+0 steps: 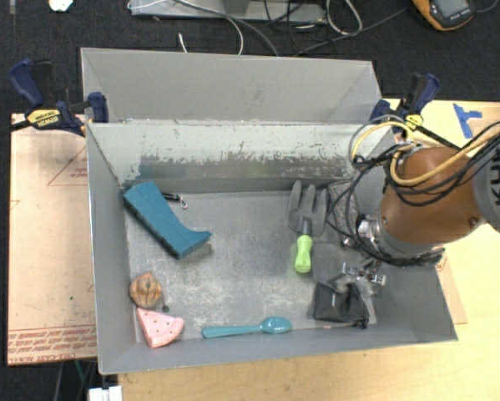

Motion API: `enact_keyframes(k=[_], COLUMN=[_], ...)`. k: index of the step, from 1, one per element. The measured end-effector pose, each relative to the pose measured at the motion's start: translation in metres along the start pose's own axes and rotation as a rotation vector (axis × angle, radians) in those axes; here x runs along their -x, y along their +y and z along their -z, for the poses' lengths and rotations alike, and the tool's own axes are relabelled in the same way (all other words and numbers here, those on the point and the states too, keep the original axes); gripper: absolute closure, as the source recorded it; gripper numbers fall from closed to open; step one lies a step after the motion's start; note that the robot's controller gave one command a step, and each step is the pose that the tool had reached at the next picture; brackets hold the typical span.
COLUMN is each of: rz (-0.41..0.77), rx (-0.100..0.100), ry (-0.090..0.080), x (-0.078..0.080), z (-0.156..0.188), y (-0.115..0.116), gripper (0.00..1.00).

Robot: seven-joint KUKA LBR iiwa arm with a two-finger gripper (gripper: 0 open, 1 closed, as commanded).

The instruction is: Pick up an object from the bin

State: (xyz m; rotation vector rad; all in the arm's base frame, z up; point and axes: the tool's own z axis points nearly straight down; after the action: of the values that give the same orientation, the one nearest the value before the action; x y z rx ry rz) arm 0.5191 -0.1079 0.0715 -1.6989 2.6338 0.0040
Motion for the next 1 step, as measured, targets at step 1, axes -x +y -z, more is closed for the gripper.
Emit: enact_keyframes(k=[1], rz=[-0.013], rx=[0.000], ry=[-0.001], x=[-0.0045], z=[0.0095], y=[0.0022], gripper=[1.00])
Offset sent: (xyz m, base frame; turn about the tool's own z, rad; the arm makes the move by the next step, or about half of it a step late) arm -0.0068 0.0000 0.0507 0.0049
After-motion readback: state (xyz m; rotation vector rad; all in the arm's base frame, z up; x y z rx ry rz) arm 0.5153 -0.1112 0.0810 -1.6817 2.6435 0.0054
